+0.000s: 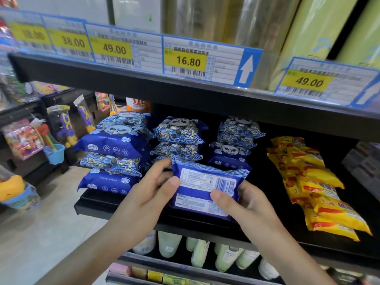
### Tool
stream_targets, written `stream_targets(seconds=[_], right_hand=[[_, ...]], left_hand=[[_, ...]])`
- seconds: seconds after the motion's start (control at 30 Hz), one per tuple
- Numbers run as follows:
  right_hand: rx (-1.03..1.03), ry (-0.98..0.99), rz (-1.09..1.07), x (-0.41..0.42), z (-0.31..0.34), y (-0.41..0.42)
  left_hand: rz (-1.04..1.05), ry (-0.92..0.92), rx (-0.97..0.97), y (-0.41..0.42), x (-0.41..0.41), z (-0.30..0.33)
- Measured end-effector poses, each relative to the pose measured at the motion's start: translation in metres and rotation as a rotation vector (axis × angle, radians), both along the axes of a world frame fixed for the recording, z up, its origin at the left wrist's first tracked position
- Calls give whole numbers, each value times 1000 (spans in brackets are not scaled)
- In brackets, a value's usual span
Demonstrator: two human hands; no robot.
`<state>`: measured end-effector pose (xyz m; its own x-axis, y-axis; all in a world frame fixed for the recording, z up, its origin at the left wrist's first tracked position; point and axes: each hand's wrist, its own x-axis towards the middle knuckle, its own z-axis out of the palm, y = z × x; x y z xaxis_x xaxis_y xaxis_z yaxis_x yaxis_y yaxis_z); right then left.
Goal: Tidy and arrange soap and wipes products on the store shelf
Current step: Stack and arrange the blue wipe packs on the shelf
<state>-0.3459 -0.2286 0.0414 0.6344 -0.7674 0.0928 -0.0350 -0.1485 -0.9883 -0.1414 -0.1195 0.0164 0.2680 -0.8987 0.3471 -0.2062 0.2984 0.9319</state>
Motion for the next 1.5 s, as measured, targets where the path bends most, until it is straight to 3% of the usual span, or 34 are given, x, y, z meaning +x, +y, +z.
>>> stream_targets(seconds=[0.07,0.17,0.27,0.43,0.6,0.93,1.0,1.07,1.17,1.23,1.33,1.5], right_hand=[[51,7,6,-1,1,0],[117,19,11,-1,4,1],[189,47,6,1,8,4],[329,44,-6,5,12,7],[439,67,-10,5,10,10],[471,149,-18,7,15,9],[325,232,-106,7,13,8],[22,292,-280,5,9,6],[-497,151,-395,-2,2,5],[-755,101,-304,-3,0,8],[-1029,204,-70,1,2,15],[-1213,455,33,15,1,16]], left_hand=[[83,-118,-54,4,6,-5],[233,-494,-99,7,14,-8],[278,-758,-116,8,17,-11],[288,-991,-160,7,10,-12],[266,-996,-211,6,7,-11],[238,-764,-122,14,5,-11],[234,-728,-80,16,5,-10],[226,-702,-43,19,5,-11],[184,-543,-4,22,3,-16],[175,-402,14,23,1,-19],[160,-219,32,24,-2,-20],[67,80,92,24,-4,-14]])
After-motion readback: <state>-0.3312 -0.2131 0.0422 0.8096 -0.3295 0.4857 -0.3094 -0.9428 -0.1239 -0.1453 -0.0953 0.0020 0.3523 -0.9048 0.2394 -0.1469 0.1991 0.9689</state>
